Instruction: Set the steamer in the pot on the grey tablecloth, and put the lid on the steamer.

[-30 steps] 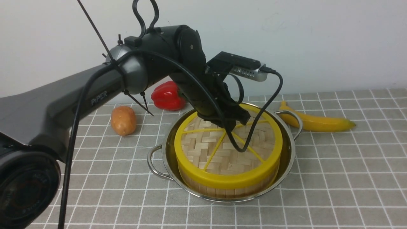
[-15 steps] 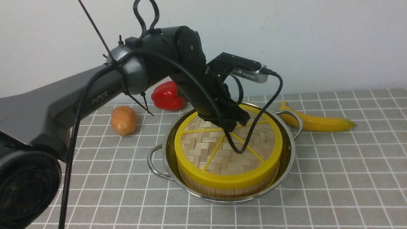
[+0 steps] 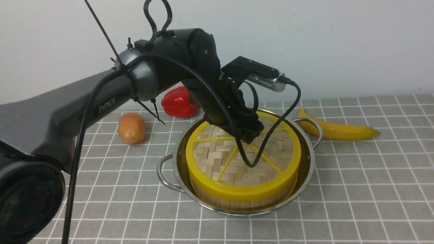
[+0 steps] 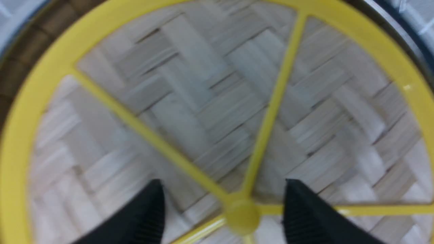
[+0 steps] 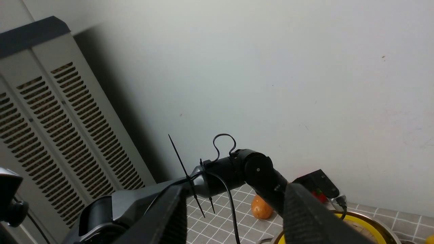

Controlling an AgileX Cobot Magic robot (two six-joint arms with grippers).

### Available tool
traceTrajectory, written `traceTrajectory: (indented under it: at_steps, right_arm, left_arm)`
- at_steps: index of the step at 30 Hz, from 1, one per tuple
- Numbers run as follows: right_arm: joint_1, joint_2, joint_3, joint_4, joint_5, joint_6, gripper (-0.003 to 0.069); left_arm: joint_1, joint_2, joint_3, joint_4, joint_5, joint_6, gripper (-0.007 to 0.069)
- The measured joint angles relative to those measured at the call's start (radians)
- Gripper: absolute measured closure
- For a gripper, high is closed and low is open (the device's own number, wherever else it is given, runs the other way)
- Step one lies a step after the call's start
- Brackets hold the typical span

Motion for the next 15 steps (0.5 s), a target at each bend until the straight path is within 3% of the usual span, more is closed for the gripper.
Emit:
traceTrajectory:
  at_steps: [3,7,11,12,13,14,15]
  right_arm:
    - [0.0,0.0,0.0,0.0,0.0,-0.049,0.0269]
    - [0.0,-0.002,0.0,-0.017,0.0,-0.141,0.0269]
    - [0.0,-0.041,0.057,-0.119,-0.003,-0.194,0.0277]
    - [0.0,-0.068,0.099,-0.182,-0.004,-0.196,0.0289]
    - [0.0,-0.079,0.107,-0.191,-0.004,-0.196,0.0291]
    - [0.0,-0.118,0.173,-0.261,-0.004,-0.196,0.031]
    - [0.0,-0.172,0.254,-0.329,-0.005,-0.188,0.0334]
  left_arm:
    - [0.0,-0.054,-0.04,0.079,0.031,-0.034,0.0085]
    - [0.0,-0.147,-0.073,0.169,0.092,-0.085,0.0116]
    - [0.0,-0.29,-0.08,0.244,0.197,-0.11,0.0302]
    - [0.0,-0.339,-0.08,0.255,0.211,-0.115,0.0396]
    - [0.0,-0.339,-0.08,0.255,0.212,-0.115,0.0396]
    - [0.0,-0.397,-0.076,0.258,0.216,-0.117,0.051]
    - [0.0,-0.449,-0.066,0.254,0.216,-0.117,0.0577]
